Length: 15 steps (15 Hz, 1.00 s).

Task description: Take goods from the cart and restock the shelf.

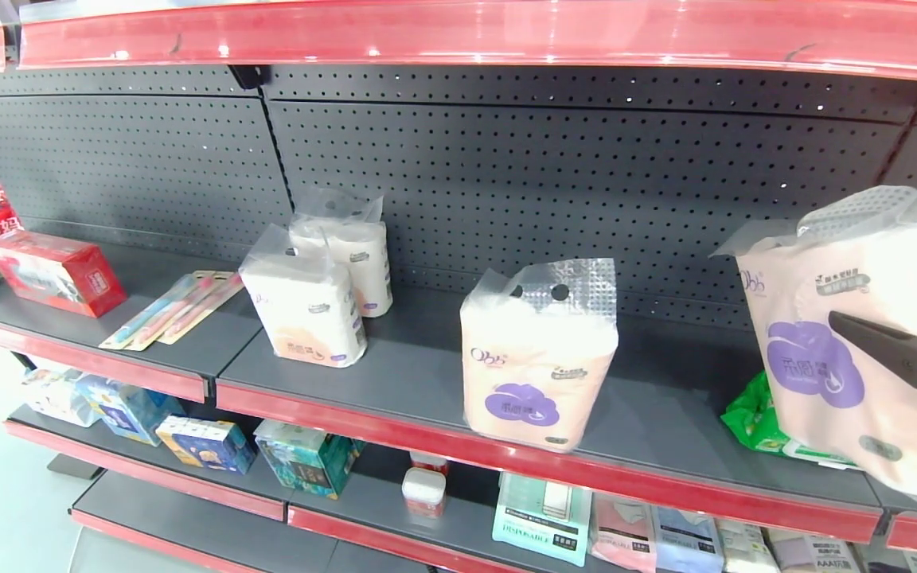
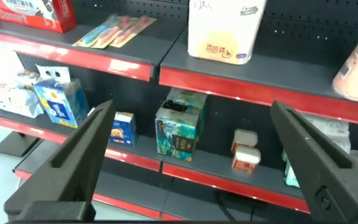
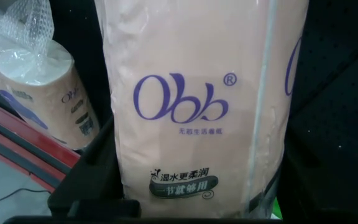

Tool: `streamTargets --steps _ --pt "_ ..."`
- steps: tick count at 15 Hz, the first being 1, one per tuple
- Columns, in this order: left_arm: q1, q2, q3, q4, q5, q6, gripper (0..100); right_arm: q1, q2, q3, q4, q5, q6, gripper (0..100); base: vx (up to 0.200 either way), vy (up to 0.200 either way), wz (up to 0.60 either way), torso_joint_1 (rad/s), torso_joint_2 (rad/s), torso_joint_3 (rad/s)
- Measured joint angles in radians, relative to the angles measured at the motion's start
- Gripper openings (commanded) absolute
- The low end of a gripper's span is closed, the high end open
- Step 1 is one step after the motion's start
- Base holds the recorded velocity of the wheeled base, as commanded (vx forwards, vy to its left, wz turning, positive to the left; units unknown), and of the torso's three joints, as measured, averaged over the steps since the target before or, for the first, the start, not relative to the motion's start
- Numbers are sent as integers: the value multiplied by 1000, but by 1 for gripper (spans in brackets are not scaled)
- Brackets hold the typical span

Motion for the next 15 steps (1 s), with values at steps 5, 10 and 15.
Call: streamTargets --steps 5,10,15 --pt "0 -1 0 -1 -2 50 100 -3 50 -5 -76 0 1 0 0 0 0 0 0 0" --pt "0 -1 0 0 -3 52 100 1 215 -35 -240 13 5 0 0 0 0 0 0 0" --pt "0 -1 0 0 -3 53 100 -1 344 -96 -277 96 29 0 0 0 0 0 0 0"
